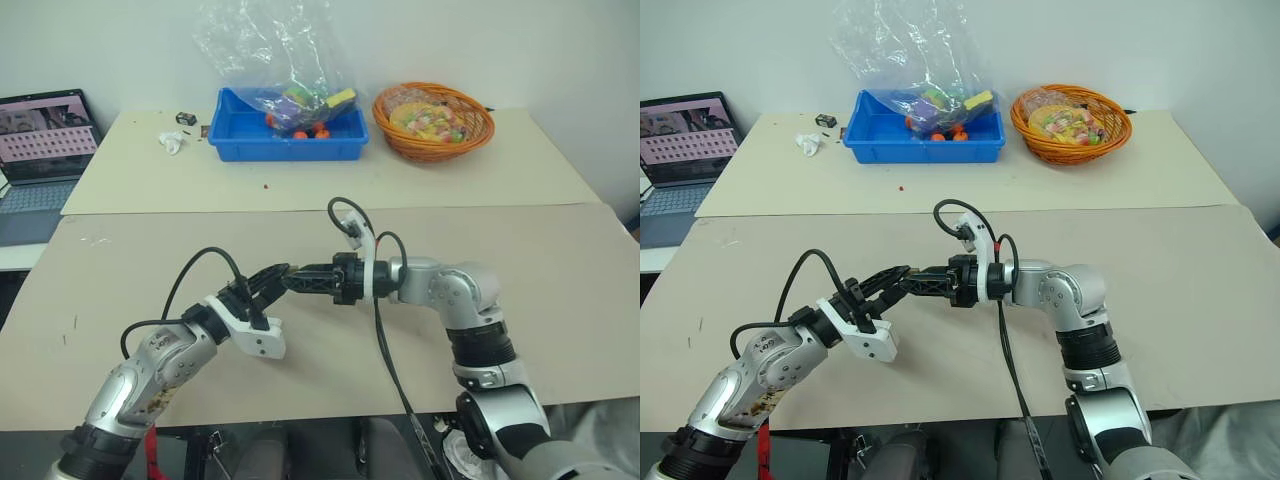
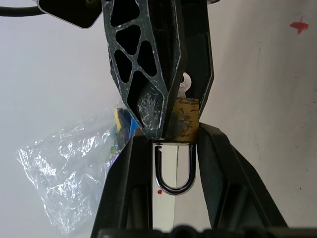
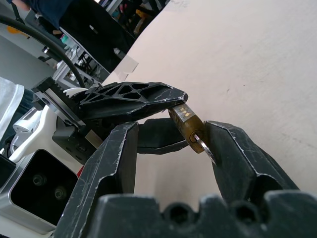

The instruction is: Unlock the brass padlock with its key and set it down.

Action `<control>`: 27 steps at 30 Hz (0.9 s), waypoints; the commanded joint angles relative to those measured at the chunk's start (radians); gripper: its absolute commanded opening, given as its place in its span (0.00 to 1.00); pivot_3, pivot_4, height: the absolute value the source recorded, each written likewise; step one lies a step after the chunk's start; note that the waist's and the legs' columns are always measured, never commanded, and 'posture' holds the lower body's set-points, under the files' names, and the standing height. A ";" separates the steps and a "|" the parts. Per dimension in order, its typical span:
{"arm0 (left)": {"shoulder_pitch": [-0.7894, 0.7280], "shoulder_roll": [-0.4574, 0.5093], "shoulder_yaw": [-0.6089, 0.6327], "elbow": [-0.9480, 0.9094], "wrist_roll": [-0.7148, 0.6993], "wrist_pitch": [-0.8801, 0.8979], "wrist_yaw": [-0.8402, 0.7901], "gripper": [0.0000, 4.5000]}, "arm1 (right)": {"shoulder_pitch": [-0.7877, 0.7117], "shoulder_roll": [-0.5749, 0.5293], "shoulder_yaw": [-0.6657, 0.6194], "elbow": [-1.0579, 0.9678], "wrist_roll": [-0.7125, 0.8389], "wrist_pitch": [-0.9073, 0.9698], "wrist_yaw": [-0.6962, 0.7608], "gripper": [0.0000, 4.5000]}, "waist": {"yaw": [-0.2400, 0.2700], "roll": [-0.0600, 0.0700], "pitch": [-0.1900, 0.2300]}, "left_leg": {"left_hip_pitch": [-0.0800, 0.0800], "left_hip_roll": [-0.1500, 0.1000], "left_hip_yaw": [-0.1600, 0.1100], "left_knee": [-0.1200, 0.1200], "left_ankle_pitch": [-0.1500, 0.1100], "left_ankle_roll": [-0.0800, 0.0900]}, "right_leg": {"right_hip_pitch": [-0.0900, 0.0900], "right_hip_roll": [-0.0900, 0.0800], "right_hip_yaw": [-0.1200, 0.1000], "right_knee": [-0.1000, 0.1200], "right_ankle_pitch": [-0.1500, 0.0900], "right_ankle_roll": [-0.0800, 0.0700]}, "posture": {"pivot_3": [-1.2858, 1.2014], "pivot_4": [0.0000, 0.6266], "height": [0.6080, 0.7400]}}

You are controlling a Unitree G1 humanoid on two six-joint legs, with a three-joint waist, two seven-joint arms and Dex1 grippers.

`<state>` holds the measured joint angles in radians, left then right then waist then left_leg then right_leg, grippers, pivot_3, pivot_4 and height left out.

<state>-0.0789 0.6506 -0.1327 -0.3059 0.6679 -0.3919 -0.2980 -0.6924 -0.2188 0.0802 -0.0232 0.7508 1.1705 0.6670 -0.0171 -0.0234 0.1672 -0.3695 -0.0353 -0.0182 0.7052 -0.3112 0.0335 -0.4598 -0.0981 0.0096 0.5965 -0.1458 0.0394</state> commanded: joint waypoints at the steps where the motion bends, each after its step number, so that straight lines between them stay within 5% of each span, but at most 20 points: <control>1: 0.000 -0.001 0.022 -0.056 -0.013 -0.005 0.003 0.18 | -0.025 0.005 -0.026 -0.009 0.016 0.001 -0.003 0.47 | 0.000 0.000 0.000 | 0.000 0.000 0.000 0.000 0.000 0.000 | 0.000 0.000 0.000 0.000 0.000 0.000 | 0.52 0.24 0.91; 7: 0.004 -0.001 0.023 -0.061 -0.017 -0.002 -0.002 0.18 | -0.025 0.004 -0.030 -0.004 0.016 -0.001 -0.004 0.12 | -0.001 0.000 0.000 | 0.000 0.000 0.000 0.000 0.000 0.000 | 0.000 0.000 0.000 0.000 0.000 0.000 | 0.52 0.24 0.91; 27: 0.008 -0.014 0.033 -0.057 -0.060 0.008 -0.029 0.18 | -0.051 -0.011 -0.065 0.029 0.008 -0.024 -0.014 0.10 | -0.001 0.000 0.000 | 0.000 0.000 0.000 0.000 0.000 0.000 | 0.000 0.000 0.000 0.000 0.000 0.000 | 0.52 0.24 0.91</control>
<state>-0.0753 0.6384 -0.1129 -0.3331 0.6341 -0.3781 -0.3250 -0.6997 -0.2156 0.0682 -0.0025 0.7492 1.1714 0.6444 -0.0178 -0.0233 0.1671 -0.3694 -0.0352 -0.0182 0.7052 -0.3112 0.0335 -0.4598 -0.0981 0.0097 0.5966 -0.1458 0.0395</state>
